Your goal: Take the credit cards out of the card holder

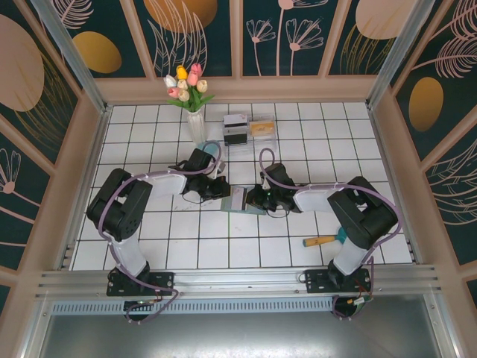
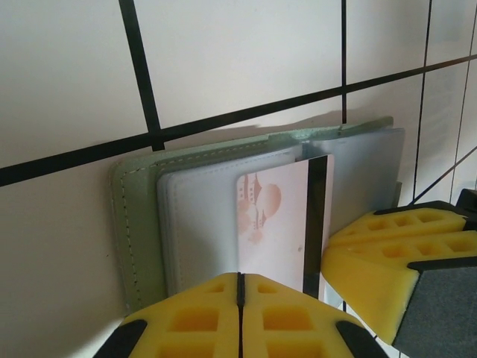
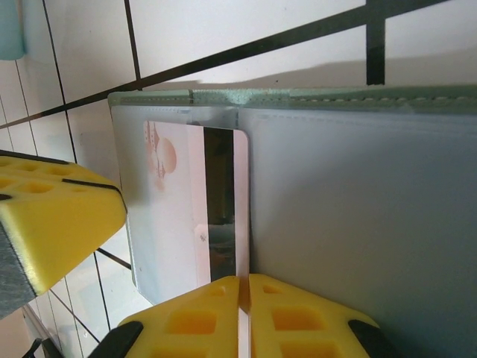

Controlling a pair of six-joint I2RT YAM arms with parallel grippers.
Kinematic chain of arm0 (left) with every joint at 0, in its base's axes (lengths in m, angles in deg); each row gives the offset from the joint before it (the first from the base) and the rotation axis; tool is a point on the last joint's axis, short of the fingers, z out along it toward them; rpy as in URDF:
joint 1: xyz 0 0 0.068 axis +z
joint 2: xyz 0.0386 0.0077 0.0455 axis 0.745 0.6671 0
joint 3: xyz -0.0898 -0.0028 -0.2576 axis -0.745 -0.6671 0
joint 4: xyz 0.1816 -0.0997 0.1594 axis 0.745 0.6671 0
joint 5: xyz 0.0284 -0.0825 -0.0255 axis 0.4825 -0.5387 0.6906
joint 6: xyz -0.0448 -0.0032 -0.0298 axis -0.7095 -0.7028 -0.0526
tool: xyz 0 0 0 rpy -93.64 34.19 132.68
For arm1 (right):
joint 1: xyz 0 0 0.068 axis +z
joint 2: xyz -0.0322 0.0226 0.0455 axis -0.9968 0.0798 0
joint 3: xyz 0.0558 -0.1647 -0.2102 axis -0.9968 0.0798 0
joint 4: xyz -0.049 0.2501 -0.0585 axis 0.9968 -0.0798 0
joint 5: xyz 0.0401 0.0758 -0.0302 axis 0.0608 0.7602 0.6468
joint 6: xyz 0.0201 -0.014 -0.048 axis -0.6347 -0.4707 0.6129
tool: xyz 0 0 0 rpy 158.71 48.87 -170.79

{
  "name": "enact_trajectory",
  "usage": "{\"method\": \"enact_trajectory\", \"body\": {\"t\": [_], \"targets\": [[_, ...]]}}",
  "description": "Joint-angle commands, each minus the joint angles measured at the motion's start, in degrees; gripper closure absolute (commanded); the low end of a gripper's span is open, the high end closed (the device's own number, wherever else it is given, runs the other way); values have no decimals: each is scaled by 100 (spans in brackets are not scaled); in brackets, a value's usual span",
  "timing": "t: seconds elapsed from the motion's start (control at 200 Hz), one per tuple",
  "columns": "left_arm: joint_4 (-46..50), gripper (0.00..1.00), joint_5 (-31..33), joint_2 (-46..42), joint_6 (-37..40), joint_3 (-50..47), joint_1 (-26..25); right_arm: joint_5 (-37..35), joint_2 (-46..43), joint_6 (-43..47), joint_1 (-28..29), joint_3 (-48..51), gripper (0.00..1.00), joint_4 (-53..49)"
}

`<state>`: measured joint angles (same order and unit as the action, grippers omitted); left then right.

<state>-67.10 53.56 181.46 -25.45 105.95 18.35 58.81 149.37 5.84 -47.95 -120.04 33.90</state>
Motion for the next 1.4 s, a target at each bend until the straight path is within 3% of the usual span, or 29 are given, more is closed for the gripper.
{"method": "enact_trajectory", "body": {"t": [0.0,0.185,0.49,0.731,0.906,1.166,1.396], "targets": [[-64,93,-109,122,40,81,-32,79,123,-1,-49,-49,85,13],[374,93,184,291,338,127,-31,303,46,-270,-144,144,72,324],[696,94,655,372,490,73,-32,564,346,-272,-213,16,72,297],[676,94,653,351,479,-16,-30,639,576,-137,-201,-230,72,49],[694,94,730,342,473,-36,-34,739,591,-67,-197,-227,76,173],[780,93,954,285,464,-8,-34,332,270,27,-295,-103,91,-295],[842,91,1028,250,490,31,-34,137,-253,83,-496,285,94,-614]]}}
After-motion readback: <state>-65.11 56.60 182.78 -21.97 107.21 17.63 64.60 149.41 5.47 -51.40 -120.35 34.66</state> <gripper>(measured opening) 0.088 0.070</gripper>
